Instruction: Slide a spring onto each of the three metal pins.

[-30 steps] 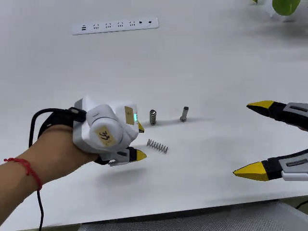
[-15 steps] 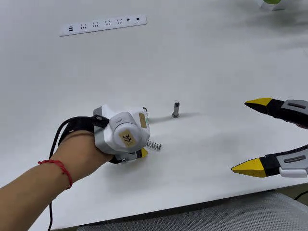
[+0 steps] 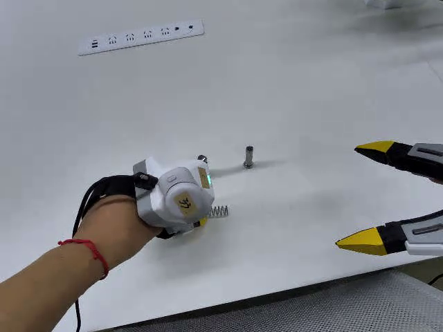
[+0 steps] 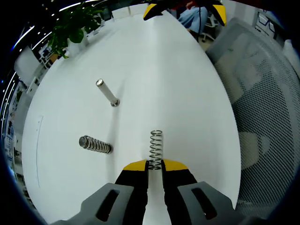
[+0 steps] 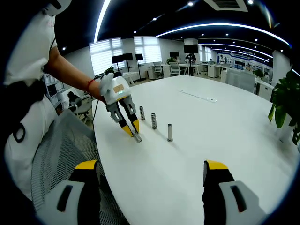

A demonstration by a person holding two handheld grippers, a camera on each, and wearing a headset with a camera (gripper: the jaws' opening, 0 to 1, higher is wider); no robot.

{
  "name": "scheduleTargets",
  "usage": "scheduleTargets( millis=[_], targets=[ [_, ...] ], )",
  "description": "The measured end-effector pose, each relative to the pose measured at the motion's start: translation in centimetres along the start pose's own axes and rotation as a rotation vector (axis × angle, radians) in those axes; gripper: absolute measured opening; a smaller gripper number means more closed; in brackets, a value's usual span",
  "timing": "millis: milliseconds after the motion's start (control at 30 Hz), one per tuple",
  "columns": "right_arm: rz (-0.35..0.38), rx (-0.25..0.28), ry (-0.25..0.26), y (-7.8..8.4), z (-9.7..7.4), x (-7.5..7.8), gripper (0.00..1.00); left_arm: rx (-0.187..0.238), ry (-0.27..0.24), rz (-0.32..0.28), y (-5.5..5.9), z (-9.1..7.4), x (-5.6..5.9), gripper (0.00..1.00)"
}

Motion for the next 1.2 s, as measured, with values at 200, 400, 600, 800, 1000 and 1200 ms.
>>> scheduleTargets(
  millis=[200, 400, 600, 800, 1000, 1200],
  targets=[
    [0.003, 0.007, 0.007, 0.1, -0.1, 0.1, 0.92, 0.000, -0.002, -0.063, 0.1, -0.2, -0.1, 0.11],
    [0.006, 0.006, 0.001, 0.2, 0.2, -0.3, 0.91, 0.013, 0.001, -0.123, 0.0, -0.2, 0.1, 0.10],
    [0.012, 0.007, -0.010, 0.2, 0.8, -0.6, 0.91, 0.040, 0.017, -0.167, -0.2, -0.5, 0.8, 0.10],
    [0.009, 0.006, -0.025, -0.1, 1.3, -0.9, 0.90, 0.126, 0.022, -0.249, -1.4, -1.8, 1.2, 0.10],
    [0.030, 0.043, -0.035, -1.3, 1.4, -0.8, 0.89, 0.291, 0.014, -0.353, -3.6, -4.2, 1.1, 0.10],
    [0.072, 0.113, -0.055, -4.1, 2.2, -1.4, 0.83, 0.465, 0.004, -0.432, -6.2, -7.2, 0.9, 0.10]
  ],
)
Point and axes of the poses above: the centre of the closed fingertips' face, and the gripper's own axes: z roughly forward along the fingers, x roughly to its right, y roughly out of its underside, the point moved 5 cm from there along -z, roughly backward along the fingers, and after that the axes turned 9 degrees about -y, right-handed, at the moved point
